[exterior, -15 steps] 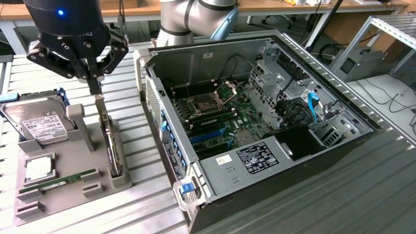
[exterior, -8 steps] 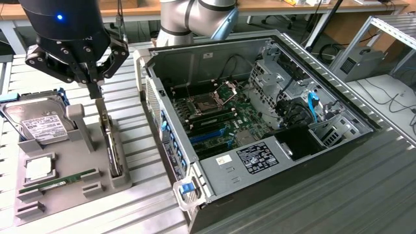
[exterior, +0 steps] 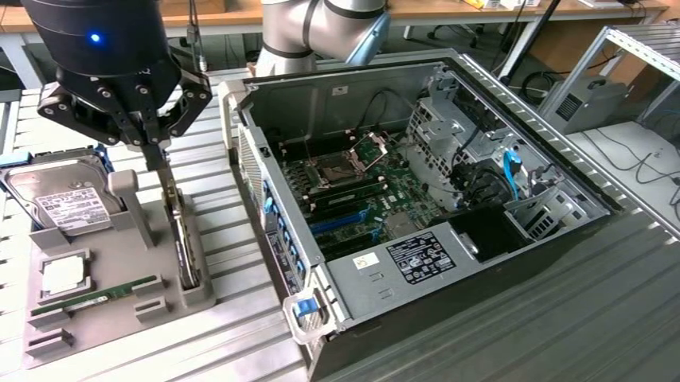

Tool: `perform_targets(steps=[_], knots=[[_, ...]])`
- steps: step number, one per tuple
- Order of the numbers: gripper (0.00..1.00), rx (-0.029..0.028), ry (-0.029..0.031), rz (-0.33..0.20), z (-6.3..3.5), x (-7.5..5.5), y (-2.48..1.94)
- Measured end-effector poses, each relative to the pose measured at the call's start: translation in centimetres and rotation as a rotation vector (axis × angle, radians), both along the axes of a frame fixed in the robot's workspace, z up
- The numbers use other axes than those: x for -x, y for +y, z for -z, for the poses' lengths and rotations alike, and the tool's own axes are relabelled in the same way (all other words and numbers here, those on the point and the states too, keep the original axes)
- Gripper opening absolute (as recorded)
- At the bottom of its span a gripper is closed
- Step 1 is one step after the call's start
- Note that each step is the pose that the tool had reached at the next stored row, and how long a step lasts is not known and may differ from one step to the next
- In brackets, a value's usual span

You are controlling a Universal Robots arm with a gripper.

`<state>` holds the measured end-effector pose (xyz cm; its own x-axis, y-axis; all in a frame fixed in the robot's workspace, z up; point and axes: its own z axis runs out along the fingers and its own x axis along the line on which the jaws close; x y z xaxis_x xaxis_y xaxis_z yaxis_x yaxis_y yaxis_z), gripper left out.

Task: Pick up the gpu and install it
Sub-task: 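Reach for the gpu, then pick up the gpu and move the gpu toward the slot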

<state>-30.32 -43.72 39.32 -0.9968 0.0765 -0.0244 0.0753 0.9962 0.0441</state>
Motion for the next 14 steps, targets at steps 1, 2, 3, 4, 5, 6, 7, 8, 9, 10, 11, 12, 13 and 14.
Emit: perform_targets(steps=[1,2,3,4,5,6,7,8,9,10,11,12,13,14], knots=[[0.11,-0.0001,-0.0001,0.0,0.01,0.08,-0.01],[0.11,-0.0001,-0.0001,0.0,0.01,0.16,-0.01],[0.11,0.0,0.0,0.0,0.01,0.26,-0.01],[0.11,0.0,-0.0001,0.0,0.01,0.37,-0.01],[0.11,0.0,-0.0001,0.0,0.01,0.44,-0.01],[0.11,-0.0001,-0.0001,0.0,0.01,0.5,-0.01],[0.11,-0.0001,-0.0001,0.0,0.02,0.55,-0.01],[0.11,-0.0001,-0.0001,0.0,0.02,0.55,-0.01],[0.11,0.0,-0.0001,0.0,0.02,0.55,-0.01],[0.11,-0.0001,-0.0001,0.0,0.02,0.56,-0.01],[0.11,0.0,-0.0001,0.0,0.02,0.56,-0.01],[0.11,0.0,-0.0001,0.0,0.02,0.56,-0.01],[0.11,0.0,-0.0001,0.0,0.02,0.56,-0.01],[0.11,-0.0001,-0.0001,0.0,0.02,0.56,-0.01]])
